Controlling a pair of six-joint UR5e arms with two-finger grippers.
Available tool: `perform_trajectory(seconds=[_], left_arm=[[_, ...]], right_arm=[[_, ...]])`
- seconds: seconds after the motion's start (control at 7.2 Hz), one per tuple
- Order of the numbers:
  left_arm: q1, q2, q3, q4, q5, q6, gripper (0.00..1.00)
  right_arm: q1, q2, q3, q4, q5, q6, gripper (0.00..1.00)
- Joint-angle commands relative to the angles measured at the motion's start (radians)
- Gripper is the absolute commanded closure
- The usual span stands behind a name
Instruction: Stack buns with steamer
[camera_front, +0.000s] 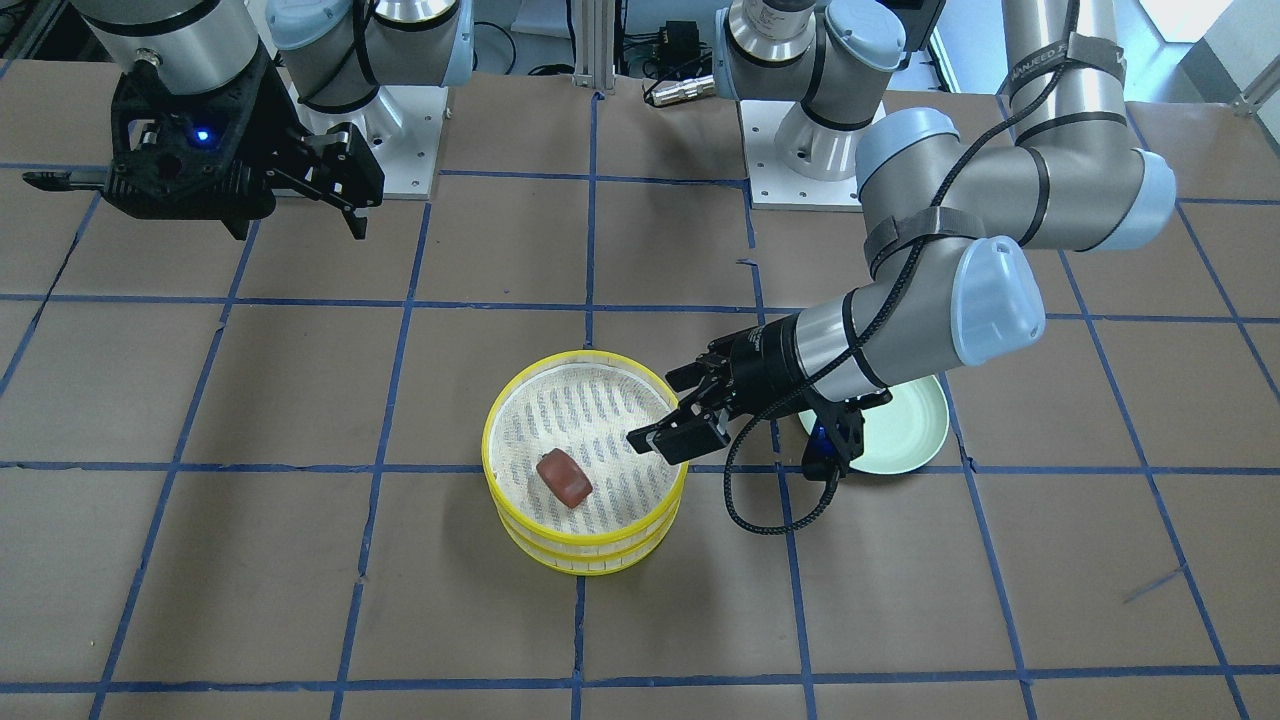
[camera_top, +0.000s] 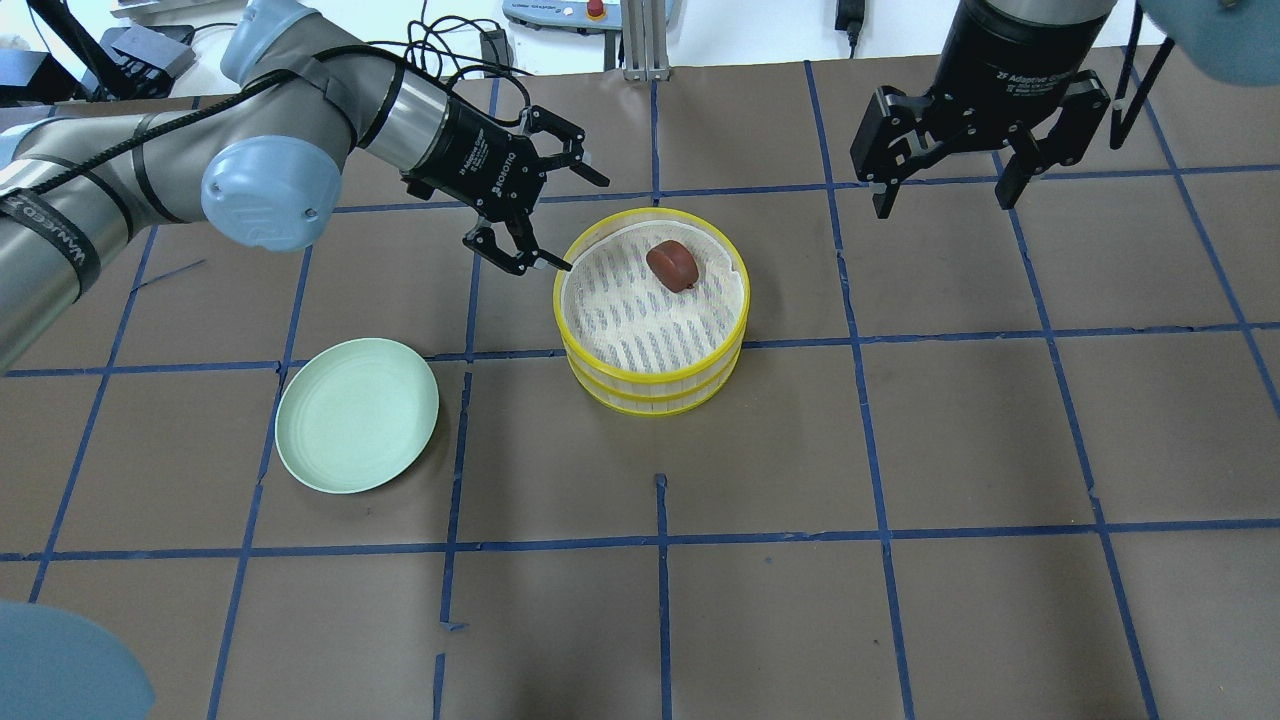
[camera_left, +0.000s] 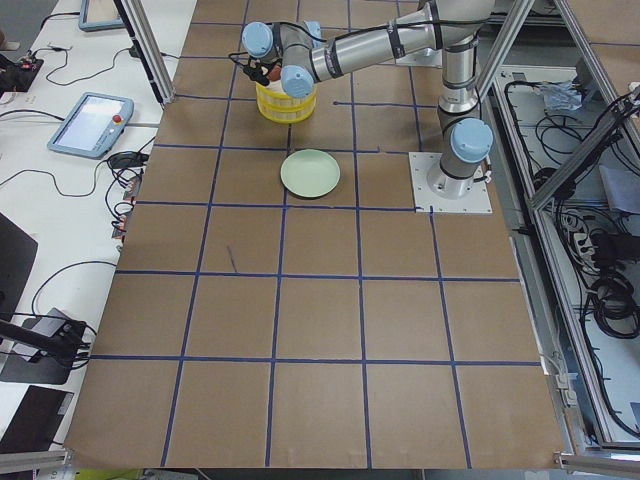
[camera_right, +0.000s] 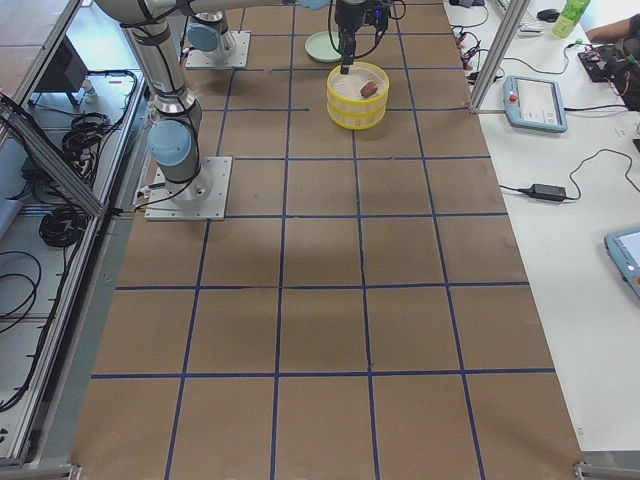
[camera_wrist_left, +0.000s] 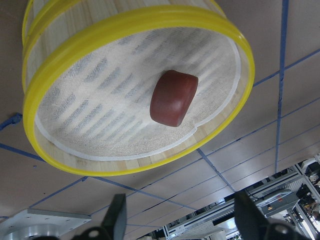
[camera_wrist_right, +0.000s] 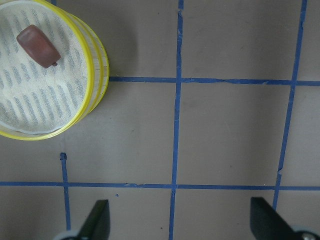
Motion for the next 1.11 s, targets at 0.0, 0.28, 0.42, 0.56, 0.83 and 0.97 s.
perform_trajectory(seconds=[0.0,0.28,0.42,0.56,0.83,0.97], left_arm=[[0.0,0.0,0.086,-0.044,0.355,0.237,0.0],[0.0,0.023,0.112,-0.128,0.597,0.691,0.0],[-0.018,0.078,0.131,-0.217,0.664,0.757,0.0],[-0.023,0.16,0.148,-0.31,0.675,0.779,0.0],[-0.035,0.323,0.104,-0.322,0.674,0.879,0.0],[-0.035,0.354,0.067,-0.311,0.675,0.88,0.0]], right_arm=[[-0.001,0.001,0.0,-0.004,-0.002,0.0,0.0],[-0.001,0.001,0.0,-0.007,-0.004,0.003,0.0],[-0.002,0.001,0.0,-0.005,-0.005,0.002,0.0],[-0.002,0.001,0.0,-0.005,-0.004,0.002,0.0],[-0.005,-0.001,0.0,-0.005,-0.004,0.002,0.0],[-0.005,0.001,0.0,-0.005,-0.004,0.002,0.0]])
